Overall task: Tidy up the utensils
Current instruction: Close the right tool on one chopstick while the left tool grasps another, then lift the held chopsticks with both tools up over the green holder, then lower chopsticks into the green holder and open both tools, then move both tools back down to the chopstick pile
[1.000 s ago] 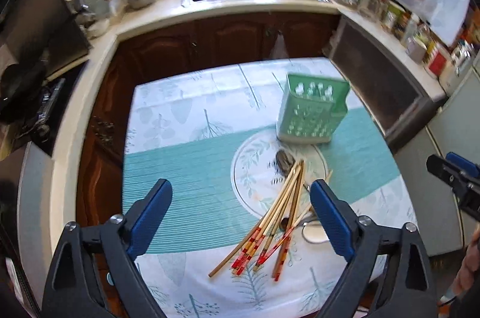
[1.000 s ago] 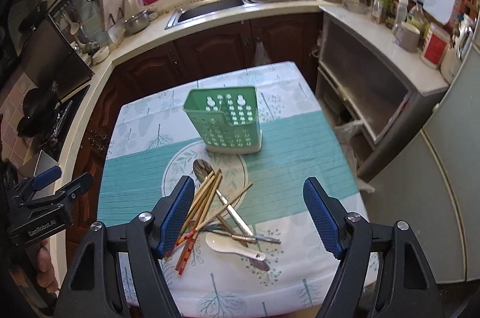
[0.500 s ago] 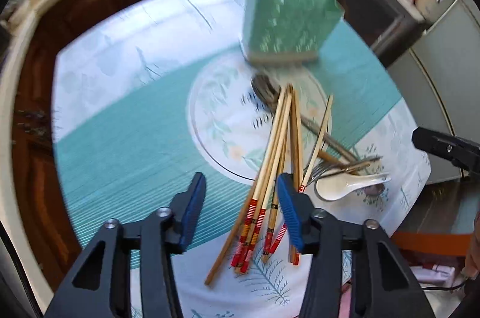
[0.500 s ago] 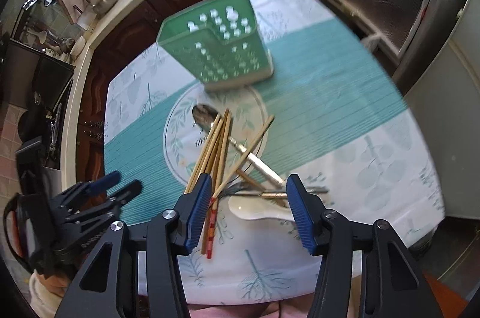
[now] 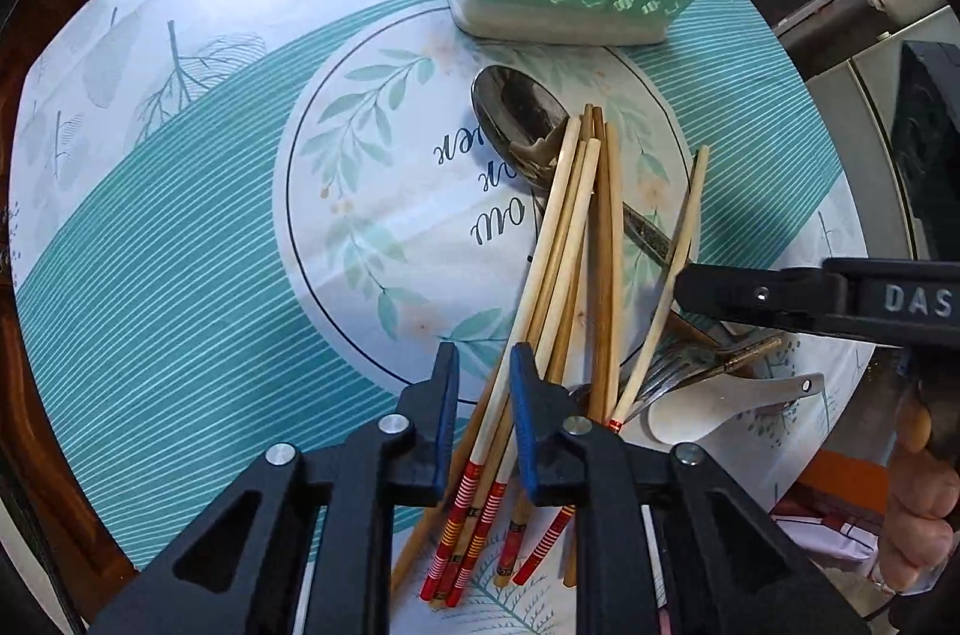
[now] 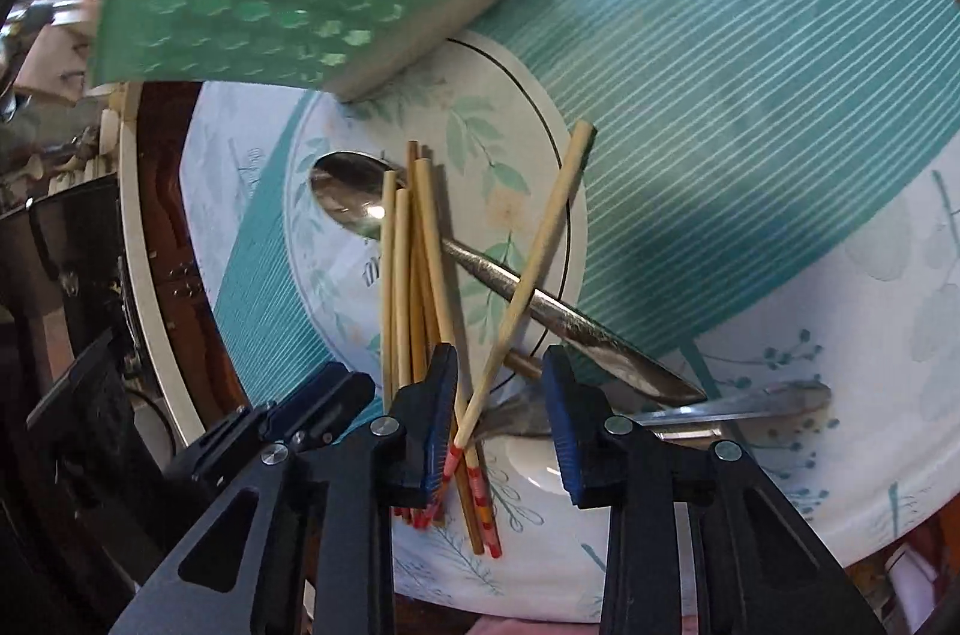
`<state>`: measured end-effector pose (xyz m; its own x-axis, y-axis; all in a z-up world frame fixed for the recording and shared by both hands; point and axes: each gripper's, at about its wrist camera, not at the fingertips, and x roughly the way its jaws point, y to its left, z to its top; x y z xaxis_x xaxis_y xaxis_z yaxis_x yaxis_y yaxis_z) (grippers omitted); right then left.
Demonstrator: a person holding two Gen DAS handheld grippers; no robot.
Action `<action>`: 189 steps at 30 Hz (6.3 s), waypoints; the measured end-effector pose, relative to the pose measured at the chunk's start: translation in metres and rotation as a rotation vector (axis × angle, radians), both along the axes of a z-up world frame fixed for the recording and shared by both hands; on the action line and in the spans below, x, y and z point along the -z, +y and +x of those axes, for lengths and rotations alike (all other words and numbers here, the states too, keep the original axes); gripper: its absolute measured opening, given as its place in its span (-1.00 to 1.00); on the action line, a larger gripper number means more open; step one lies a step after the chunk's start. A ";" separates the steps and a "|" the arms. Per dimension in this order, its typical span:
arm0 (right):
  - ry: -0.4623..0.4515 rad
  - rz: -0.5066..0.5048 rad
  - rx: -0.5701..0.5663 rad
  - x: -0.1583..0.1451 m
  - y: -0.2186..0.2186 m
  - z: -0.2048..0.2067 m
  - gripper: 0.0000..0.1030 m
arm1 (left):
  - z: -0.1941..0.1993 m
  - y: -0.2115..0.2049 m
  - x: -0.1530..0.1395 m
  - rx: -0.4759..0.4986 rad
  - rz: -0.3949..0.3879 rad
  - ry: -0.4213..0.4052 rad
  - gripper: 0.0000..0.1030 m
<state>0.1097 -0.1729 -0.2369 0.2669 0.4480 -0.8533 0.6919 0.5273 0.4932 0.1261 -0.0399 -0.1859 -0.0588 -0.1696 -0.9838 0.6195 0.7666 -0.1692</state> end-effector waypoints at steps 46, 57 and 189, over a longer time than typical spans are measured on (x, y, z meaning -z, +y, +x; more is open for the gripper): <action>-0.016 -0.065 -0.157 -0.001 0.043 0.021 -0.87 | 0.035 -0.019 0.007 -0.012 -0.015 0.104 -0.94; -0.103 -0.124 -0.209 -0.042 0.043 0.005 -0.88 | 0.011 -0.011 -0.057 -0.023 -0.102 -0.020 -0.94; -0.195 -0.310 -0.318 0.046 0.067 0.015 -0.71 | -0.031 0.037 -0.023 -0.111 -0.114 -0.071 -0.34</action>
<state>0.1246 -0.1054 -0.2832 0.3264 0.2659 -0.9071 0.3822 0.8406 0.3839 0.0950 -0.0025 -0.1627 0.0352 -0.2818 -0.9588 0.5456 0.8093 -0.2178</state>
